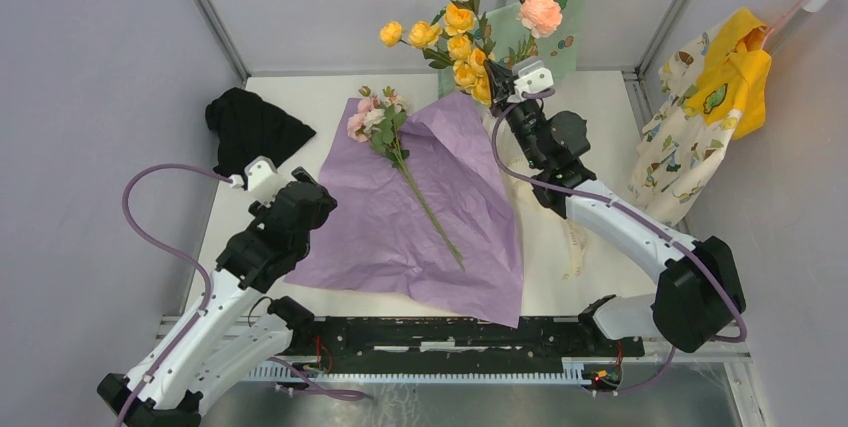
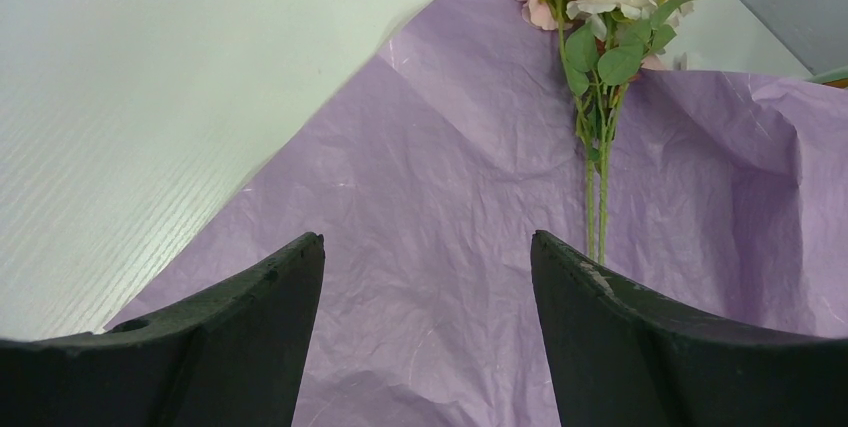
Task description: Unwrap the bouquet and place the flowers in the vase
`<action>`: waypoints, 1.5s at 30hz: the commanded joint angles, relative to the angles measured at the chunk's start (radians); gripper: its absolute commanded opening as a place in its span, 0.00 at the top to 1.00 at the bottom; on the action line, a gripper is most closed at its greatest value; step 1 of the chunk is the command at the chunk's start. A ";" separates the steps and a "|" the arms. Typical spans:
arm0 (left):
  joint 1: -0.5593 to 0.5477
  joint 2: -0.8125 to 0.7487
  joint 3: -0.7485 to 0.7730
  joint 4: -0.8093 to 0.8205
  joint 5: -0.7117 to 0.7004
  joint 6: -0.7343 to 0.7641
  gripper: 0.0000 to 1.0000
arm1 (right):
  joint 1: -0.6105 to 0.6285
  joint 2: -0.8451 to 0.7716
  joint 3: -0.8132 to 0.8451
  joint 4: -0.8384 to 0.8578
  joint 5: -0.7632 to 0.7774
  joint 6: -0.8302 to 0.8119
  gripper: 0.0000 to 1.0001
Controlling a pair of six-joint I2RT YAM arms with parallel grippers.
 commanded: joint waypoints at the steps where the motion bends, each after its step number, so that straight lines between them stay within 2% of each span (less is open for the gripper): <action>1: -0.002 -0.008 0.013 0.028 -0.028 0.020 0.18 | -0.004 -0.003 -0.026 0.068 0.007 0.082 1.00; 20: -0.002 -0.033 0.006 0.019 -0.035 0.024 0.18 | -0.026 0.020 -0.139 0.130 0.083 0.156 1.00; 39: -0.001 -0.028 0.008 0.019 -0.030 0.019 0.18 | -0.047 0.049 -0.181 0.088 0.123 0.184 1.00; 45: -0.002 -0.025 0.010 0.018 -0.029 0.019 0.18 | -0.050 0.058 -0.181 0.059 0.151 0.184 0.93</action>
